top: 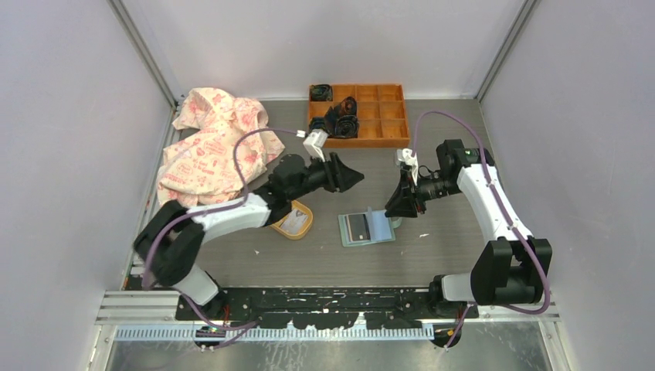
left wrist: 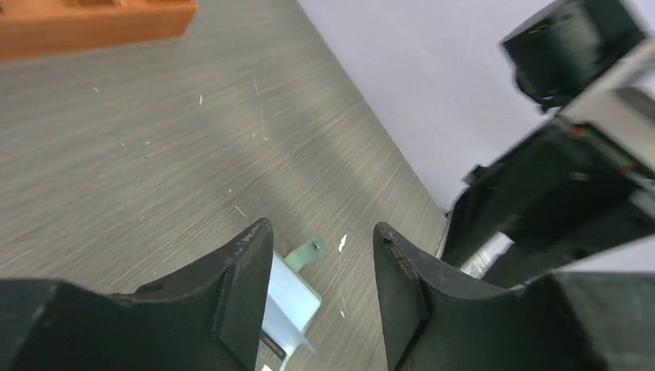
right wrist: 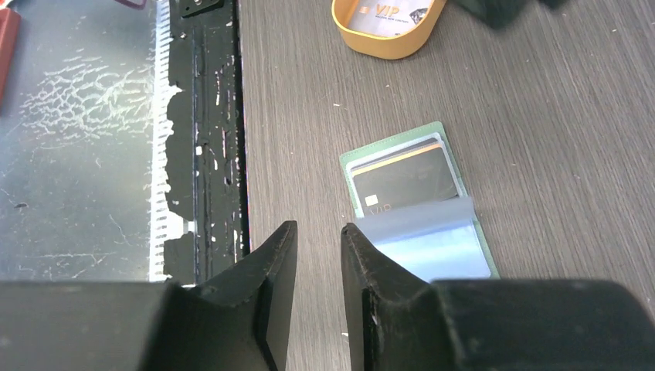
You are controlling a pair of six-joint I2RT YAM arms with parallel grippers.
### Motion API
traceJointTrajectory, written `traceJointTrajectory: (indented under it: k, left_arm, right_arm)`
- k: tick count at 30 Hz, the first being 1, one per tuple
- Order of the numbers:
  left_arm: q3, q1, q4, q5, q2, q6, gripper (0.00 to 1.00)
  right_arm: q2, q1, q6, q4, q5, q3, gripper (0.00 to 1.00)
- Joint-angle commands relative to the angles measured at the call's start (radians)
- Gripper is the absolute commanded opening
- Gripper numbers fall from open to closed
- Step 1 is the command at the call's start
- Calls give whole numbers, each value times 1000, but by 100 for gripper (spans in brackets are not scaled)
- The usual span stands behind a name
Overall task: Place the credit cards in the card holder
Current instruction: Open the card holder at the center of the board.
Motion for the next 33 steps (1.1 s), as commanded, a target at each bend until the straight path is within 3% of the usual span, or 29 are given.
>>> traceJointTrajectory:
  k: [1,2,4,7,10,14,20,22,25,27,33]
  left_arm:
    - [-78,-19,-294,-148,-187,187,50]
    - [-94,-19,-345,-162,-207,189,46]
    - [-121,-19,-405,-140,-220,178,27]
    - [-151,-21,-407,-64,-202,130,5]
    - [-181,-37,-401,-62,-212,109,2]
    - [-213,-47,-427,-113,-307,145,2]
    - [-307,-45,-485,-197,-549,234,6]
    - [-350,-43,-501,-232,-651,248,12]
    - [-394,-38,-558,-307,-823,242,34]
    - [-415,-34,-602,-330,-914,232,44]
    - [-464,-29,-674,-286,-1059,144,50]
  right_arm:
    - [14,-4,-95,-43,-20,3,33]
    - [23,-4,-90,-34,-9,0,33]
    - [33,0,-20,25,27,-11,32]
    - [23,42,198,218,120,-50,29]
    - [-19,125,400,454,287,-114,28]
    - [20,255,402,485,449,-139,27]
    - [180,343,354,450,677,-112,19]
    - [226,356,361,448,732,-104,19]
    - [283,370,386,459,805,-96,19]
    - [314,378,413,470,857,-86,19]
    - [337,381,530,571,1014,-79,20]
